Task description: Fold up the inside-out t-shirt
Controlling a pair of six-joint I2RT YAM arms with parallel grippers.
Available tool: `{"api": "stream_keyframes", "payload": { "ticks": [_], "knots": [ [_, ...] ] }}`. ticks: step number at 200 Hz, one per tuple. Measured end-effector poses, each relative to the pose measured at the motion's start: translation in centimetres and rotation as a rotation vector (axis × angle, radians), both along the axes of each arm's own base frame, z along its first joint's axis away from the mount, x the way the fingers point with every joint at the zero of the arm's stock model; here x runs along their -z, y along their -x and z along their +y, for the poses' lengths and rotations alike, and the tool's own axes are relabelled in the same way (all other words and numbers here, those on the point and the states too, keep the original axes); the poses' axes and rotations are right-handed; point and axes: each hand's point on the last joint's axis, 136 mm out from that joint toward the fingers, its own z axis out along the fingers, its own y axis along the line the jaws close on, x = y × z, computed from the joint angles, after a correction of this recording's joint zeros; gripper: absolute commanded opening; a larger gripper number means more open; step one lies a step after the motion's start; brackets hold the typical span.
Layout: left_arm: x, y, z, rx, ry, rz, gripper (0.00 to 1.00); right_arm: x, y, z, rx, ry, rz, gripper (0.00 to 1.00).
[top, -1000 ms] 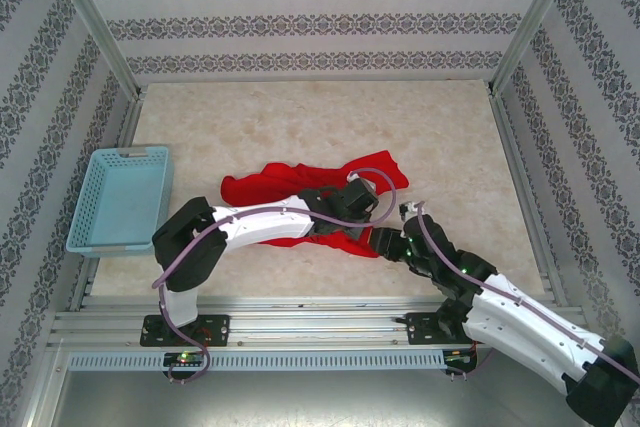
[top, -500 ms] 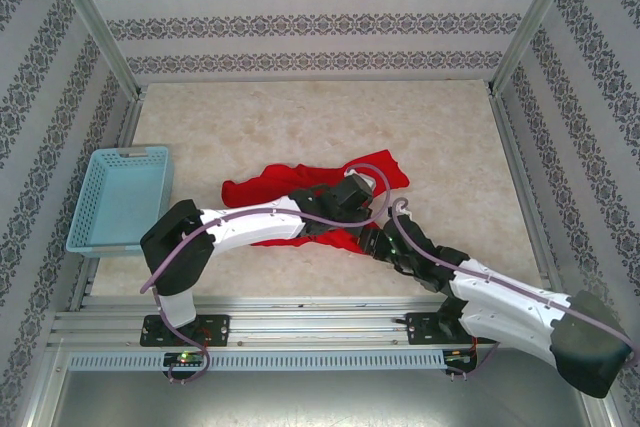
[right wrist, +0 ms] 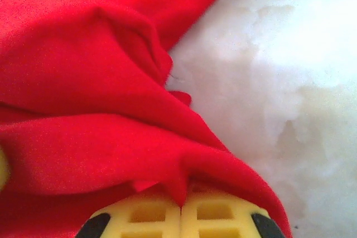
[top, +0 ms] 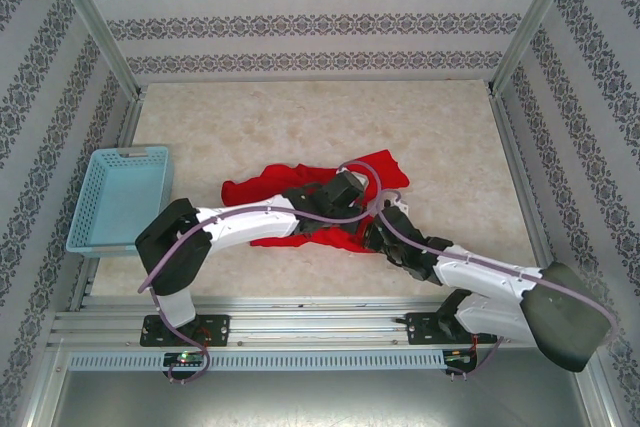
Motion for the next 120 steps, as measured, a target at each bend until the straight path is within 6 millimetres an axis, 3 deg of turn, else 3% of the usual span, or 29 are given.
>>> {"api": "stream_keyframes", "payload": {
  "ticks": [15,32,68,91,120],
  "knots": [
    [0.0,-0.8,0.7,-0.026,-0.008,-0.008,0.02,-1.1,0.1,0.1,-0.006,-0.025,-0.022,0.00],
    [0.2,-1.6,1.7,-0.056,-0.040,-0.024,0.13,-2.8,0.5,0.1,-0.017,-0.070,-0.049,0.00],
    [0.3,-1.3,2.8,-0.058,-0.109,-0.047,0.35,-6.1,1.4,0.0,-0.042,-0.171,-0.103,0.00],
    [-1.4,0.5,2.7,-0.018,-0.128,-0.089,0.45,-6.7,1.8,-0.3,-0.048,-0.189,-0.096,0.00],
    [-3.3,4.4,1.2,0.080,-0.108,-0.139,0.60,-6.6,2.2,-0.3,-0.062,-0.186,-0.070,0.00]
  ]
}}
